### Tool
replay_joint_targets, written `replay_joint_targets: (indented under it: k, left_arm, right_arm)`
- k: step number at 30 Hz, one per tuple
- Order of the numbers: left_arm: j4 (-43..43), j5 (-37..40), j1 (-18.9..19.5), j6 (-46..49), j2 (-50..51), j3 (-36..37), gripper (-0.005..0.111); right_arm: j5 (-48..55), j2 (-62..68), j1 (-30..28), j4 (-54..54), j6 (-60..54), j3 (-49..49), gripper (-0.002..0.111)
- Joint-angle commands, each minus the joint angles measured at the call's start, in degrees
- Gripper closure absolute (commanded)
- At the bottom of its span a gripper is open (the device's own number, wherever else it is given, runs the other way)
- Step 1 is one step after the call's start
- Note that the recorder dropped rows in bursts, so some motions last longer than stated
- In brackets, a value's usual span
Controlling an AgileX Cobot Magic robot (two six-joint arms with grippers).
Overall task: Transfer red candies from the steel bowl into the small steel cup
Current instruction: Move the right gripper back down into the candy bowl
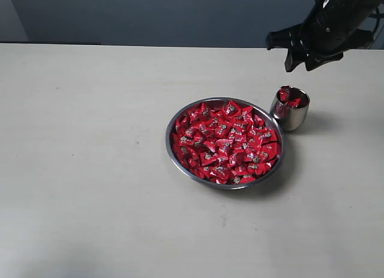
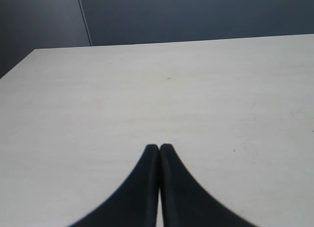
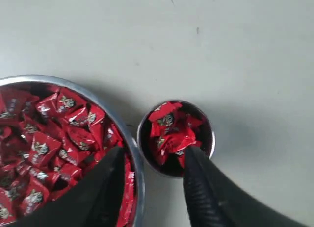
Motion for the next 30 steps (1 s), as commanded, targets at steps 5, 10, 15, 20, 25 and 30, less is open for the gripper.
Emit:
replay_joint_targets:
  k: [5,10,15,20,25,30]
  left_arm:
    - [0.11,-0.45,-0.38,-0.08,-0.27,0.26,0.106]
    - [0.11,-0.45,-0.38,-0.08,-0.27,0.26,0.106]
    - [0.11,-0.45,-0.38,-0.08,-0.27,0.26,0.106]
    - [0.11,-0.45,-0.38,-0.08,-0.27,0.26,0.106]
    - [0.11,-0.45,-0.38,-0.08,-0.27,0.26,0.106]
    - [0.11,-0.45,-0.38,-0.08,-0.27,0.26,0.106]
  right_arm:
    - [4.74,-0.27,0.09,20.35,-13.52,-0.23,0.096]
    - [5.40,0.42,3.39,20.58,-15.36,-0.23,0.094]
    - [5.53,2.99,8.95,20.04,-16.72,-0.23,0.078]
    - [3.71,6.67,13.41,17.15,-16.83,-0.23,0.069]
    - [1.03,9.83,16.29,14.44,-16.83,-0.23,0.069]
    - [0.52,12.69,17.80,11.04,-16.83,-0.23,0.069]
